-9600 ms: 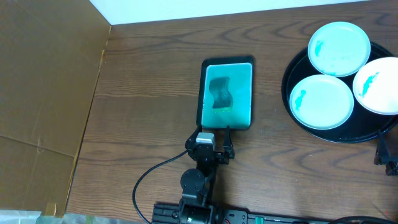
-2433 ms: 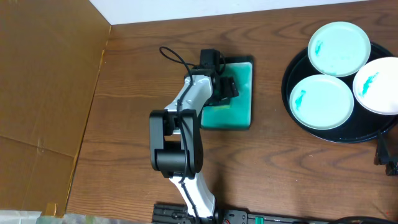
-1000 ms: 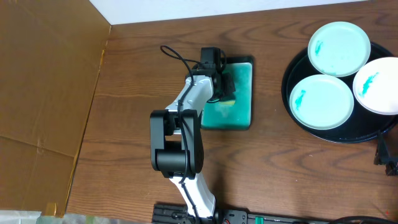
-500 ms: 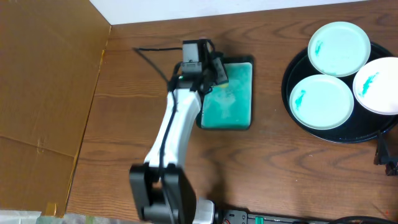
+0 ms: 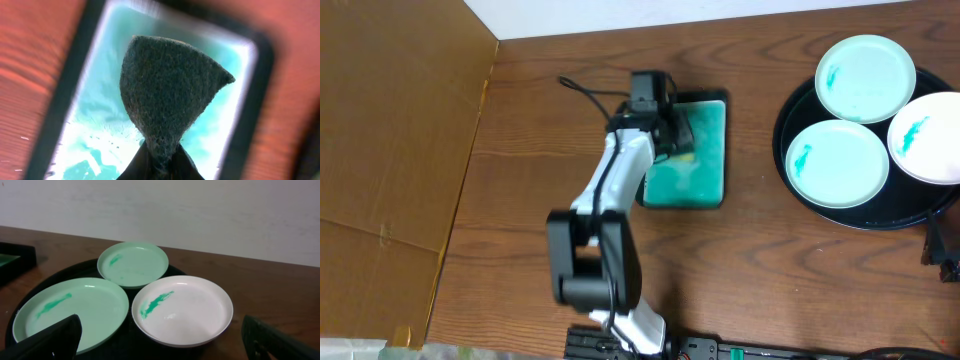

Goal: Clean dirty plates on tray and stack at the side
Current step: 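Lift the sponge with the left gripper and carry it to the plates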

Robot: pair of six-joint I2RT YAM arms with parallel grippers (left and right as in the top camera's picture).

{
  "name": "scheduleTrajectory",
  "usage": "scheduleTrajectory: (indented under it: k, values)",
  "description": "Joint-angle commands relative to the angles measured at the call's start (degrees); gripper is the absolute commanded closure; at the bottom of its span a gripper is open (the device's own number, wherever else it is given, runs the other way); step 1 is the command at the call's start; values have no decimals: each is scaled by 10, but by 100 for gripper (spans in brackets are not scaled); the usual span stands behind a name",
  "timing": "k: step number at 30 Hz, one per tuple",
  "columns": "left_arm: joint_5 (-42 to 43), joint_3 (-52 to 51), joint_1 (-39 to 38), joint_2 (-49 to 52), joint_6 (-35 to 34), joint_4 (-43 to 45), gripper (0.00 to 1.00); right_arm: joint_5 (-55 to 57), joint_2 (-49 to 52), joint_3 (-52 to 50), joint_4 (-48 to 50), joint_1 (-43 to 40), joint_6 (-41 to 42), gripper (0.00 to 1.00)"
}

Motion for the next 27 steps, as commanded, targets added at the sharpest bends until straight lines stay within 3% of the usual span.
scheduleTrajectory:
  k: [1, 4, 12, 15, 21, 24, 27]
  values:
    - [41, 7, 10, 3, -7, -10, 93, -5, -2, -1, -2, -5, -5, 1]
    - [83, 30, 14, -43, -7, -11, 93, -5, -2, -1, -2, -5, -5, 1]
    - [76, 31, 12, -178, 5, -16, 93, -5, -2, -1, -2, -5, -5, 1]
    - [66, 16, 12, -173, 5, -15, 93, -5, -2, -1, -2, -5, -5, 1]
    - [-43, -48, 12, -94, -28, 8, 93, -5, -2, -1, -2, -5, -5, 1]
    - [-12, -47, 13, -50, -23, 12, 93, -5, -2, -1, -2, -5, -5, 1]
    - [40, -30, 13, -69, -22, 13, 93, -5, -2, -1, -2, -5, -5, 1]
